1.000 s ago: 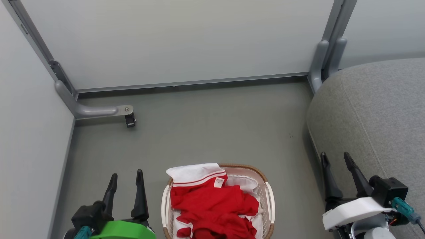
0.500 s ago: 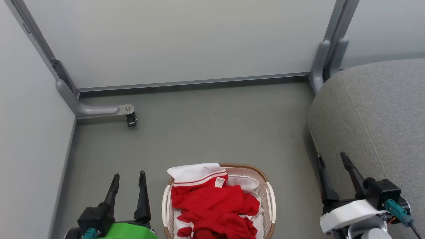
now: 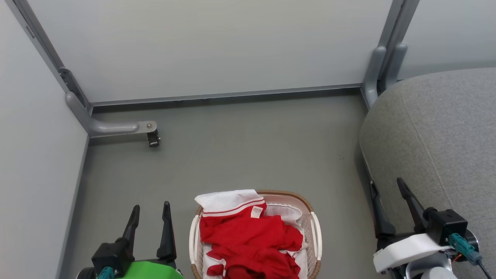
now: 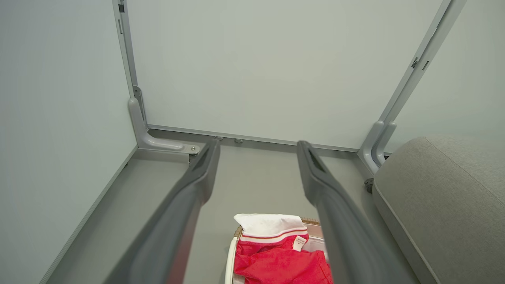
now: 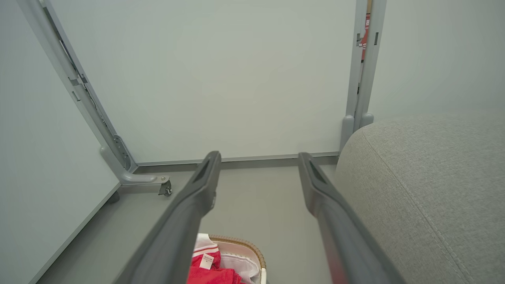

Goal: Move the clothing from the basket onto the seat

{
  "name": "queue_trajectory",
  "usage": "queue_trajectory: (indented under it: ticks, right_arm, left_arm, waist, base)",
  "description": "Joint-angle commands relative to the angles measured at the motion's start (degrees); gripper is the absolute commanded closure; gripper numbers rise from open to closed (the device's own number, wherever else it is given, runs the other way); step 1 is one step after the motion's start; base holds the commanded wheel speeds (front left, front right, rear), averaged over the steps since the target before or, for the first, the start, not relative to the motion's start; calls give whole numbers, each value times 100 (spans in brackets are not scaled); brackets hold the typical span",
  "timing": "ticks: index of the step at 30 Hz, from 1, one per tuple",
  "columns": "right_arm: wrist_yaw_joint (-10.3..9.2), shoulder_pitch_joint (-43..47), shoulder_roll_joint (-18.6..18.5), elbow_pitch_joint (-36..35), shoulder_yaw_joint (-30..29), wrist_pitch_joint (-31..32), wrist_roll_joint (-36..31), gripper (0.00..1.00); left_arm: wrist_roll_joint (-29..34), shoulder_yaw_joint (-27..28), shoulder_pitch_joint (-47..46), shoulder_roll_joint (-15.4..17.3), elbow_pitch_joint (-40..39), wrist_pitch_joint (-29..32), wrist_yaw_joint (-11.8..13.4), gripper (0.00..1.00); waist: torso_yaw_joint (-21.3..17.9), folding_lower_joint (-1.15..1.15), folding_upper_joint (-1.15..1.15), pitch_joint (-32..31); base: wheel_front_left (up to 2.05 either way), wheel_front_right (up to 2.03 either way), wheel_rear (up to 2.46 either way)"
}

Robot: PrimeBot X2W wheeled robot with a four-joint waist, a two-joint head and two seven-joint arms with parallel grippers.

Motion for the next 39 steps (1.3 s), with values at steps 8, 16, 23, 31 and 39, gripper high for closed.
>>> queue_trajectory:
  ticks: [8,16,23,31,39]
  right_arm:
    - [0,50,-34,-15,-11,-30,16,0]
    - [0,-64,-35,-41,-60,-30,24,0]
    - [-1,-395,-33,-191,-205,-29,-42,0]
    - [-1,-1008,-33,-396,-317,-29,-48,0]
    - [-1,-1541,-32,-528,-430,-29,21,0]
  left_arm:
    - [47,-21,10,34,-21,-6,-27,0]
    - [46,-33,-110,34,-47,-6,-39,0]
    - [306,-25,-540,34,-85,-6,-140,0]
    - [687,-208,-1503,34,174,-5,-310,0]
    - [1101,-743,-2345,103,1370,-6,-555,0]
  waist:
    - [-2,0,0,71]
    - [-2,0,0,241]
    - [-62,0,0,896]
    - [-183,0,0,2092]
    - [-338,0,0,3166]
  base:
    - [0,0,0]
    - [0,0,0]
    - [0,0,0]
    - [0,0,0]
    - [0,0,0]
